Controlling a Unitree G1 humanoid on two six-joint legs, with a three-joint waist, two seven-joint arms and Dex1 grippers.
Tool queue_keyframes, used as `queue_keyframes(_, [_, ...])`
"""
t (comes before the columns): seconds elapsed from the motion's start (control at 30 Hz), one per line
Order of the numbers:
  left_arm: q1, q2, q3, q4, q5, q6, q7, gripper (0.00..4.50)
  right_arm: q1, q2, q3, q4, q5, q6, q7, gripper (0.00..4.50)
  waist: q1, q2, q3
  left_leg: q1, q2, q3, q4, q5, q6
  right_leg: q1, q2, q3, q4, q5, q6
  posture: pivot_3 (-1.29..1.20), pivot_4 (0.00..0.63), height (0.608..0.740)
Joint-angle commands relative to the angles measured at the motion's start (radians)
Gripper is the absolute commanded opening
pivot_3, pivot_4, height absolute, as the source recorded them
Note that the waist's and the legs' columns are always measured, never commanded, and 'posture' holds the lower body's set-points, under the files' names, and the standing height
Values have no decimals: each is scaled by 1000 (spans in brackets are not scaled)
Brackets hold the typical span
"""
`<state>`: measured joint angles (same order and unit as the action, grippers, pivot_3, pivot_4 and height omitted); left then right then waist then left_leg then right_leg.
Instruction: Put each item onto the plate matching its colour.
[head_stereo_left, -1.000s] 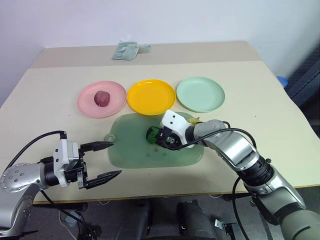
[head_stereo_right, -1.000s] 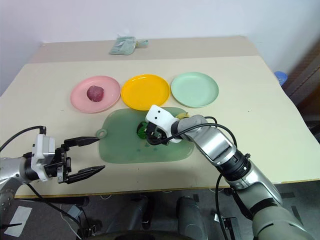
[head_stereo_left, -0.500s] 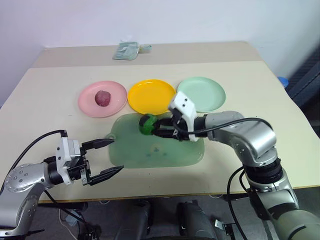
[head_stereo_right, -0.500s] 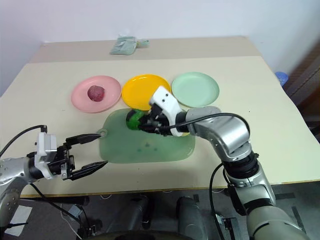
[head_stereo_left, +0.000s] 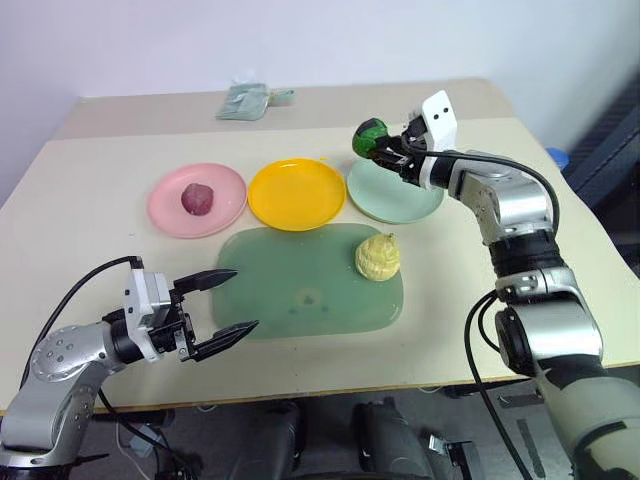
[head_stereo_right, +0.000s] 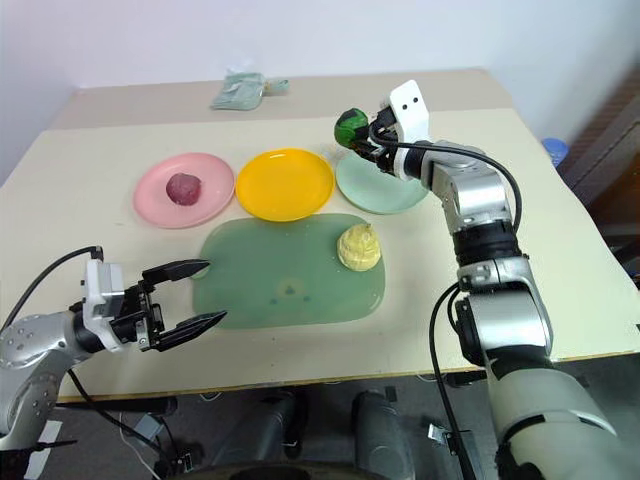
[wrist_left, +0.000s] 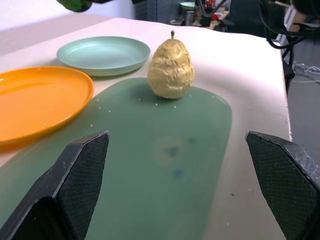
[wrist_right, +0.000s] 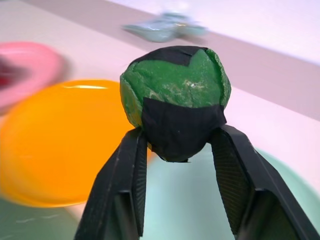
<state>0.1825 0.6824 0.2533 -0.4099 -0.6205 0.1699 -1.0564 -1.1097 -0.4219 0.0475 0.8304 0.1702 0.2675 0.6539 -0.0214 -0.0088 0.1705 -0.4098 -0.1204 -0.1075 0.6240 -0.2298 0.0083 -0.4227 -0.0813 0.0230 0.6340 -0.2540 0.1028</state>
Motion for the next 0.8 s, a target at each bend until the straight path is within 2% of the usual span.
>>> queue_keyframes(0.03, [26,-7,31,-50,-9,-11,21,4500,-77,24,-21,262,-61,-184,-60,1825,-1,0,0,0,0,0,-1,1,-1,-1,0,1,0,0,0,0,150,740])
queue_keyframes(0.23, [44,-3,46,-66,-14,-9,39,4500,-101,46,-34,434,-111,-269,-93,1825,0,2,1,0,0,1,-2,1,-2,-2,0,1,0,0,0,0,150,740])
queue_keyframes(0.27, [42,-2,44,-67,-14,-7,42,4500,-98,45,-34,441,-119,-276,-91,2427,1,2,1,0,0,1,-2,1,-2,-2,0,1,0,0,0,0,150,740])
queue_keyframes(0.3, [41,-1,42,-68,-15,-6,44,4500,-96,42,-33,443,-127,-282,-86,2715,2,2,1,0,0,1,-2,1,-2,-2,0,1,0,0,0,0,150,740])
queue_keyframes(0.37, [29,3,40,-72,-20,5,51,4500,-97,31,-42,435,-131,-294,-71,3679,2,2,1,0,0,1,-2,1,-2,-2,1,1,0,0,0,0,150,740])
queue_keyframes(0.4, [22,5,39,-74,-24,13,54,4500,-98,17,-52,420,-126,-293,-58,4291,2,2,1,0,0,1,-2,1,-2,-2,1,1,0,0,0,0,150,740])
queue_keyframes(0.43, [16,7,37,-74,-27,18,56,4500,-96,3,-59,405,-122,-292,-47,4459,2,2,1,0,0,1,-2,1,-2,-2,1,1,1,0,0,0,150,740])
queue_keyframes(0.5, [4,9,31,-69,-28,26,57,4500,-87,-26,-78,362,-104,-282,-10,4459,5,3,2,0,0,1,-1,1,-2,-2,1,1,1,0,0,0,150,740])
queue_keyframes(0.6, [-21,9,16,-58,-26,38,54,4500,-11,-81,-108,178,-50,-216,102,4459,6,4,2,0,0,1,-1,1,-2,-1,1,1,1,0,0,0,150,740])
queue_keyframes(0.73, [-51,8,-4,-42,-23,50,43,4500,185,-145,-147,-254,61,0,193,4459,9,4,2,0,0,0,-1,0,1,-1,1,1,1,0,0,0,150,740])
queue_keyframes(0.8, [-70,10,-18,-27,-26,53,26,4500,315,-185,-179,-538,158,173,209,4459,10,5,2,0,0,0,-1,-1,2,-1,0,1,1,0,0,0,150,740])
